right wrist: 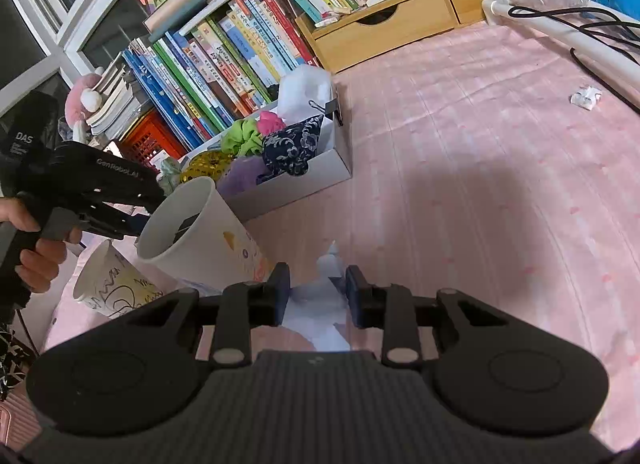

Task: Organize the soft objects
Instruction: 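Lift the pink cloth and white tissue and carry them toward the white tray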

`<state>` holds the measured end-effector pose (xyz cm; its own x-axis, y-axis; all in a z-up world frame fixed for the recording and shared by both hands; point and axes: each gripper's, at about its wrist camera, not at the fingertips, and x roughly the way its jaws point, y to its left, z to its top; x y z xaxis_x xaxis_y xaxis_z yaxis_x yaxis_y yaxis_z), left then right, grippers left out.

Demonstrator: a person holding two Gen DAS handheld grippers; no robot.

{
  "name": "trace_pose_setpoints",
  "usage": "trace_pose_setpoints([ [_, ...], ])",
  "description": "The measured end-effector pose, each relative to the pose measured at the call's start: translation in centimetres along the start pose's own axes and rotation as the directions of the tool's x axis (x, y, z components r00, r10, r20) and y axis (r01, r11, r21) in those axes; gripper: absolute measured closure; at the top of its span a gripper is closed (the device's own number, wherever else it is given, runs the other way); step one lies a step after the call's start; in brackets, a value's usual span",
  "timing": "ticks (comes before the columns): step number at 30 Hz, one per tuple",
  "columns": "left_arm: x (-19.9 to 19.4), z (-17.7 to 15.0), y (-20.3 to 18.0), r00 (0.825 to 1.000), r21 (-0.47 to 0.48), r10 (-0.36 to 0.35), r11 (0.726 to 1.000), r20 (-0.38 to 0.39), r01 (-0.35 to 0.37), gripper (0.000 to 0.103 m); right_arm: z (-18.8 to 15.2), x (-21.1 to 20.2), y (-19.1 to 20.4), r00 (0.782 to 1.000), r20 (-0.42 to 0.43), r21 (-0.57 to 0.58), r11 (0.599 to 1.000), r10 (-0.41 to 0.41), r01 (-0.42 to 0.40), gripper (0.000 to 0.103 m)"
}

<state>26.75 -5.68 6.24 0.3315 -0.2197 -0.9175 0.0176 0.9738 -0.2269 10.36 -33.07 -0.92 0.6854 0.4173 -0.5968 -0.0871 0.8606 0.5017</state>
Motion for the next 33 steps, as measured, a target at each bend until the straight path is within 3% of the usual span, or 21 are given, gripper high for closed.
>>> trace_pose_setpoints([
  [9, 1.3, 0.3, 0.4, 1.000, -0.045, 0.007, 0.999, -0.027, -0.008, 0.057, 0.0, 0.4, -0.4, 1.000, -0.006, 0.017, 1.000, 0.005, -0.005, 0.067],
  [16, 0.6, 0.0, 0.2, 1.000, -0.007, -0.003, 1.000, -0.003, 0.003, 0.066, -0.4, 1.5, -0.3, 0.999, -0.034, 0.010, 1.000, 0.011, -0.011, 0.066],
  [25, -1.2, -0.5, 0.2, 0.999, 0.014, -0.046, 0.999, 0.023, 0.046, 0.067, -0.6, 0.3, 0.1, 1.000, -0.026, -0.050, 0.999, 0.015, -0.017, 0.040],
  [31, -2.6, -1.0, 0.0, 0.997, 0.043, -0.062, 0.997, 0.050, 0.060, 0.067, -1.5, 0.0, 1.3, 0.998, -0.042, -0.157, 0.987, -0.037, 0.030, 0.040],
  [33, -3.1, -1.2, -0.1, 0.996, 0.051, -0.070, 0.996, 0.058, 0.067, 0.067, -1.9, 0.2, 1.9, 0.997, -0.048, -0.191, 0.980, -0.067, 0.057, 0.056],
])
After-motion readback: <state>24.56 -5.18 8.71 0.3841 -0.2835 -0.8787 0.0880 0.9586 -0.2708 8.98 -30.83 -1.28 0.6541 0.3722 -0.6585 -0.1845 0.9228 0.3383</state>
